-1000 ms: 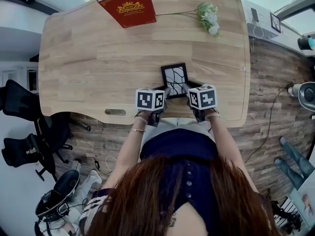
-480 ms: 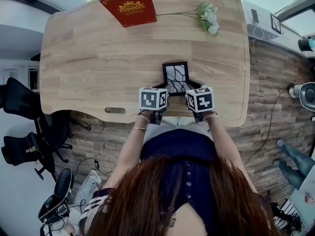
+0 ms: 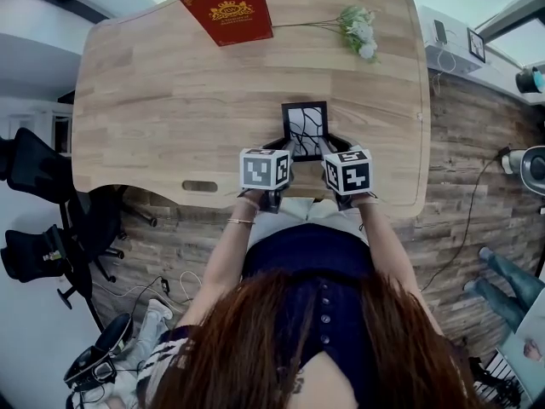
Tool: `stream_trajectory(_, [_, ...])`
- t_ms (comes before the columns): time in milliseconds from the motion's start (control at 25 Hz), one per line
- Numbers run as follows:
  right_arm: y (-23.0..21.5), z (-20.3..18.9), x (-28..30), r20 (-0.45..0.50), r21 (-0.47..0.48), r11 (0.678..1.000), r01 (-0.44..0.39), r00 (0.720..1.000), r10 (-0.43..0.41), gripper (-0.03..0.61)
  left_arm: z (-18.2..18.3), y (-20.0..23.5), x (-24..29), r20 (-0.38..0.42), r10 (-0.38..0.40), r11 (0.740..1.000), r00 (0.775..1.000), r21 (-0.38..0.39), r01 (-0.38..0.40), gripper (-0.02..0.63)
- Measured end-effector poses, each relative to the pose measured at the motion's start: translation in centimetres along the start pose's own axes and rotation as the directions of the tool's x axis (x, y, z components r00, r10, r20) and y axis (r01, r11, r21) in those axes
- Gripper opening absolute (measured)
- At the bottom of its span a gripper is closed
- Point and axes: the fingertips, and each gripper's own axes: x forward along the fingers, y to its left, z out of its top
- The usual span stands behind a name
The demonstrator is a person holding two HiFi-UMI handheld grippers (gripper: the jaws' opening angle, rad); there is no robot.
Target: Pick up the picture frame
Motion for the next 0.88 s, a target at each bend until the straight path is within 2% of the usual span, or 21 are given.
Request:
stream_trajectory(280, [0.6, 0.7, -1.8, 0.056, -0.010, 1.000, 0.008, 0.998, -0.007, 0.081, 0.8, -1.0, -1.6, 0.046, 0.023, 0.999, 0.999, 0.047, -0.025, 0.094])
stream_trajectory(880, [1.4, 1.7, -6.8, 0.174, -0.056, 0.998, 0.011, 0.985, -0.001, 0.080, 1.4, -4.5, -5.3, 0.160, 0.041, 0.993, 0.986, 0.099, -0.057, 0.093])
